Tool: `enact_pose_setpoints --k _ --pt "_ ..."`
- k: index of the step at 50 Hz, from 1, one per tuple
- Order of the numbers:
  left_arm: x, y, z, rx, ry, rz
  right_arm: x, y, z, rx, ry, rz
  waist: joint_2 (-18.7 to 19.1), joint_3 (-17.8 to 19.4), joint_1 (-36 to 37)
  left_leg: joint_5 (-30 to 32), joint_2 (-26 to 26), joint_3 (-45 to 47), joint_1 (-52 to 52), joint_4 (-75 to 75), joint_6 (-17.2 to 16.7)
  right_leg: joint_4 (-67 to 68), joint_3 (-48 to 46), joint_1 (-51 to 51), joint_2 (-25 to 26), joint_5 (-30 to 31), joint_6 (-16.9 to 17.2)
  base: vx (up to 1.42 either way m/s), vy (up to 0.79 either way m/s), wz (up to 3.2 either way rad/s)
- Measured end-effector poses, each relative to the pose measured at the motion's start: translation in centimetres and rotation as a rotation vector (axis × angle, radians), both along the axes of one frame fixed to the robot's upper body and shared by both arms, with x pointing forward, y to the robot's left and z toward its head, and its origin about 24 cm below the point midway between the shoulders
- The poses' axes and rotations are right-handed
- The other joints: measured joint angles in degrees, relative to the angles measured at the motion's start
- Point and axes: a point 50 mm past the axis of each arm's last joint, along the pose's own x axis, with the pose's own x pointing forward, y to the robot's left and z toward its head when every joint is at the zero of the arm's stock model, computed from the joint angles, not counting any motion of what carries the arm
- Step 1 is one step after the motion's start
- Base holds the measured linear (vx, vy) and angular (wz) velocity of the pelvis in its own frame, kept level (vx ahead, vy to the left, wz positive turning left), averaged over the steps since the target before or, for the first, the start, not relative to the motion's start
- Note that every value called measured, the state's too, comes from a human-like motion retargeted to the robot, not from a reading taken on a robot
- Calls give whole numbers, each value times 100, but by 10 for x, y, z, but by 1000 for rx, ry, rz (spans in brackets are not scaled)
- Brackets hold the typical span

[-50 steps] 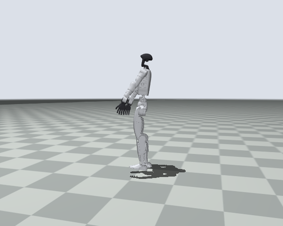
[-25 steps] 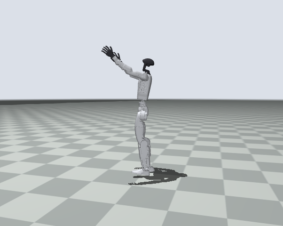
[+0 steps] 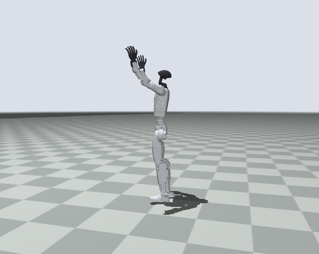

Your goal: Upper body actions

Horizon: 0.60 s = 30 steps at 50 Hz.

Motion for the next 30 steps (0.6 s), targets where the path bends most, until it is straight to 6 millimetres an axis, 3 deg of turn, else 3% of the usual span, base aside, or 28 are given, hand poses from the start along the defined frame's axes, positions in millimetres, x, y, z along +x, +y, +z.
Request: enact_pose_setpoints --k 5,7,10,12,15,18,21,23,25,27,30 --pt "42 3 -55 -12 220 -4 47 4 -57 -92 191 -30 -14 -28 -11 2 -51 -15 120 -17 26 4 -21 98 -27 20 -15 1 10 0" --pt "68 1 -102 -20 390 -38 76 9 -107 -183 340 -65 -24 -121 13 -1 -81 -28 172 -26 39 7 -31 136 -41 27 -22 0 15 2" --pt "92 -3 -165 -35 590 -86 102 16 -179 -290 534 -83 -32 -176 50 -2 -123 -59 278 -42 57 11 -50 220 -59 35 -29 2 9 5" --pt "105 -7 -232 -46 792 -130 116 24 -257 -380 739 -64 -66 -172 66 -3 -156 -89 405 -46 71 23 -63 331 -71 40 -33 6 3 5" --pt "105 -10 -312 -73 1033 -162 116 37 -351 -501 1017 13 -116 -54 57 2 -185 -133 536 -28 85 38 -96 470 -84 43 -38 -2 -1 6" --pt "85 -6 -396 -142 1316 -160 89 52 -457 -633 1377 129 -172 152 -69 24 -221 -225 617 2 97 36 -205 612 -116 46 -37 -11 -4 30" --pt "58 -3 -453 -185 1503 -147 53 54 -525 -688 1642 183 -218 324 -138 51 -243 -265 650 -3 108 29 -275 671 -145 60 -38 -9 -6 21" --pt "30 -2 -496 -233 1623 -137 13 48 -573 -699 1849 197 -248 491 -104 72 -255 -257 683 -24 121 24 -295 696 -165 80 -44 -11 -5 3" --pt "6 -2 -524 -277 1707 -126 -19 41 -603 -690 1990 206 -266 602 -66 85 -262 -249 702 -40 127 20 -295 704 -179 97 -48 -5 -7 -3" --pt "-33 0 -561 -344 1833 -109 -66 33 -636 -662 2170 233 -274 738 -39 96 -264 -244 697 -45 129 19 -291 694 -191 112 -51 -4 -7 -3" --pt "-84 2 -598 -407 2004 -79 -119 28 -663 -642 2343 260 -259 869 -56 109 -258 -246 690 -45 133 9 -299 701 -187 119 -54 1 -7 1"
